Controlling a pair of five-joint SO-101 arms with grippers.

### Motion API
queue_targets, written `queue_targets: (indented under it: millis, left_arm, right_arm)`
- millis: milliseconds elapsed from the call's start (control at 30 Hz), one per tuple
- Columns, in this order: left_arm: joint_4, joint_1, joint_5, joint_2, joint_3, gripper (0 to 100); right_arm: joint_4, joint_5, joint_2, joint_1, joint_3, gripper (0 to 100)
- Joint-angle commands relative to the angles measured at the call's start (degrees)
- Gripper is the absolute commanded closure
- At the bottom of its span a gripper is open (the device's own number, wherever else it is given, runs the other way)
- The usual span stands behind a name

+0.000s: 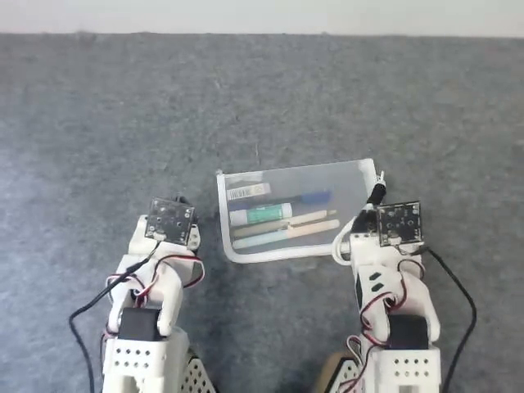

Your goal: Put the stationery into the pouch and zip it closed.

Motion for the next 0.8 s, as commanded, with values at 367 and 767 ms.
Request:
queue_targets:
  millis: [367, 767]
  left_arm:
    - [20.2, -0.4, 0.6, -1.1, -1.0, 99]
    - [20.2, -0.4, 0.4, -1.1, -1.0, 99]
  right_arm:
    - [25.5, 0.5, -0.8, 7.2, 1.2, 99.2]
    - [25.5, 0.5, -0.8, 24.5, 1.2, 99.2]
